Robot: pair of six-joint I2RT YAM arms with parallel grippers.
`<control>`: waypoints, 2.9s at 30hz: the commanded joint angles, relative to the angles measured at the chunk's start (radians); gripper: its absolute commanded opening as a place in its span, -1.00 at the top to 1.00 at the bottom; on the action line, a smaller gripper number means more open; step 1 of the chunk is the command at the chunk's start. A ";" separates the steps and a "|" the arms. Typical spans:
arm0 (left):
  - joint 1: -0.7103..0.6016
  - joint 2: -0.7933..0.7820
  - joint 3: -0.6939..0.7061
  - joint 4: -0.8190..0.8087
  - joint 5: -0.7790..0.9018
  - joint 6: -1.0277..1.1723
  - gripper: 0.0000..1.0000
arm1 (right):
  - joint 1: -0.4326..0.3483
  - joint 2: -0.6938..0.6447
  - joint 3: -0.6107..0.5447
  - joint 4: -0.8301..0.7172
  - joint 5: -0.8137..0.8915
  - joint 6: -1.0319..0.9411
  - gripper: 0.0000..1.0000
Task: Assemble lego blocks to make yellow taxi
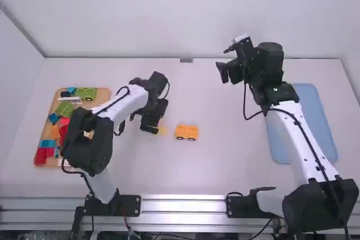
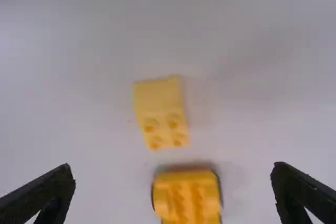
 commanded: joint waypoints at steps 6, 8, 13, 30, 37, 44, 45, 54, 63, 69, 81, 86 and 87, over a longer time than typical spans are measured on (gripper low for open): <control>0.038 -0.050 0.210 -0.057 -0.007 0.615 -0.98 | 0.001 0.005 -0.008 -0.153 -0.087 -0.061 -0.96; 0.034 -0.050 0.223 -0.041 -0.006 0.825 -0.98 | 0.002 0.005 -0.008 -0.160 -0.129 -0.170 -0.96; 0.031 -0.050 0.216 -0.034 -0.005 1.160 -0.98 | -0.001 0.005 -0.008 -0.154 -0.128 -0.320 -0.96; 0.033 -0.050 0.172 0.073 -0.008 1.995 -0.98 | 0.128 0.007 -0.008 -0.197 -0.158 -0.329 -0.96; 0.031 -0.050 0.171 -0.020 0.205 2.653 -0.98 | 0.195 0.007 -0.008 -0.206 -0.158 -0.521 -0.96; 0.082 -0.050 0.170 -0.235 0.444 3.176 -0.98 | 0.211 0.007 -0.008 -0.264 -0.111 -0.542 -0.96; 0.090 -0.050 0.168 -0.245 0.457 3.199 -0.98 | 0.211 0.008 -0.008 -0.278 -0.116 -0.555 -0.96; 0.309 -0.050 0.000 -0.196 0.802 3.439 -0.98 | 0.140 0.009 -0.201 -0.170 -0.480 -0.831 -0.96; 0.385 -0.050 -0.161 -0.050 0.915 3.456 -0.98 | 0.090 0.009 -0.380 0.144 -0.636 -0.750 -0.96; 0.377 -0.029 -0.276 0.198 0.921 3.323 -0.98 | 0.101 0.009 -0.401 0.156 -0.636 -0.726 -0.96; 0.371 0.141 -0.422 0.571 0.964 3.063 -0.98 | 0.142 0.016 -0.401 0.166 -0.623 -0.661 -0.96; 0.372 0.193 -0.423 0.592 0.965 3.082 -0.98 | 0.096 0.091 -0.407 0.099 -0.734 -0.662 -0.97; 0.372 0.196 -0.423 0.592 0.965 3.081 -0.98 | 0.089 0.104 -0.409 0.101 -0.757 -0.662 -0.97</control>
